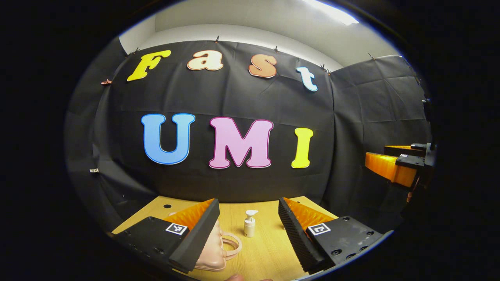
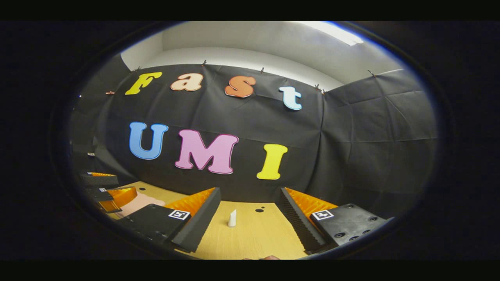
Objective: First open the suitcase, pack the skin care products into it, and then close the suitcase.
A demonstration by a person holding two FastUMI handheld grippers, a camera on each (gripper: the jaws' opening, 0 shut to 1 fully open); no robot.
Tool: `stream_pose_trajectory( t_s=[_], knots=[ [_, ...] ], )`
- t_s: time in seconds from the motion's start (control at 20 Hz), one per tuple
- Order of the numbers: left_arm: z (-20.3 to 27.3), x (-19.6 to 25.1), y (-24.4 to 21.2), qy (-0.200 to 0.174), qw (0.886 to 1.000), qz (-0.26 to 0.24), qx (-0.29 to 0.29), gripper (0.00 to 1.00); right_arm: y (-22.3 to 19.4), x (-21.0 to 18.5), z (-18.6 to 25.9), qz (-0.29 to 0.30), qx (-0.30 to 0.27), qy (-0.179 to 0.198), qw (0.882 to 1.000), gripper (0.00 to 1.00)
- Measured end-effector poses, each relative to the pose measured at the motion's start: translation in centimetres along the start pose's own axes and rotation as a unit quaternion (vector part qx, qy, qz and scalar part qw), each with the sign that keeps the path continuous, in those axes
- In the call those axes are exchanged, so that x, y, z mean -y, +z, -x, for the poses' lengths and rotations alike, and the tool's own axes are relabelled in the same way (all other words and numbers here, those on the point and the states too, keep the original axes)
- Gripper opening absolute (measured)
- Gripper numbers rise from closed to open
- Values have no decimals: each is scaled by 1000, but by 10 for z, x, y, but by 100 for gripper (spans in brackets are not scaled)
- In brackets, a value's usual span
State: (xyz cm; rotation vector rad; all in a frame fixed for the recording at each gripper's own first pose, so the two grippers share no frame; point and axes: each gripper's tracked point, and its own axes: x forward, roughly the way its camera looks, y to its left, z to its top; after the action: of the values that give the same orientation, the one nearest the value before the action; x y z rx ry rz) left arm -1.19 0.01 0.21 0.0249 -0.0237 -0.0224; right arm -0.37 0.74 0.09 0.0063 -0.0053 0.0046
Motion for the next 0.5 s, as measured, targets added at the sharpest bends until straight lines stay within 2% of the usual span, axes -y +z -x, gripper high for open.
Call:
stream_pose_trajectory(
  t_s=[0.35,0.5],
  knots=[
    [-7,-4,-16,9,1000,-11,-27,96,-4,-1,-5,4,-4,-1,1000,97],
    [-14,-1,-30,-1,999,-9,-47,96,-7,-5,-8,4,-7,1,1000,97]
  ],
)
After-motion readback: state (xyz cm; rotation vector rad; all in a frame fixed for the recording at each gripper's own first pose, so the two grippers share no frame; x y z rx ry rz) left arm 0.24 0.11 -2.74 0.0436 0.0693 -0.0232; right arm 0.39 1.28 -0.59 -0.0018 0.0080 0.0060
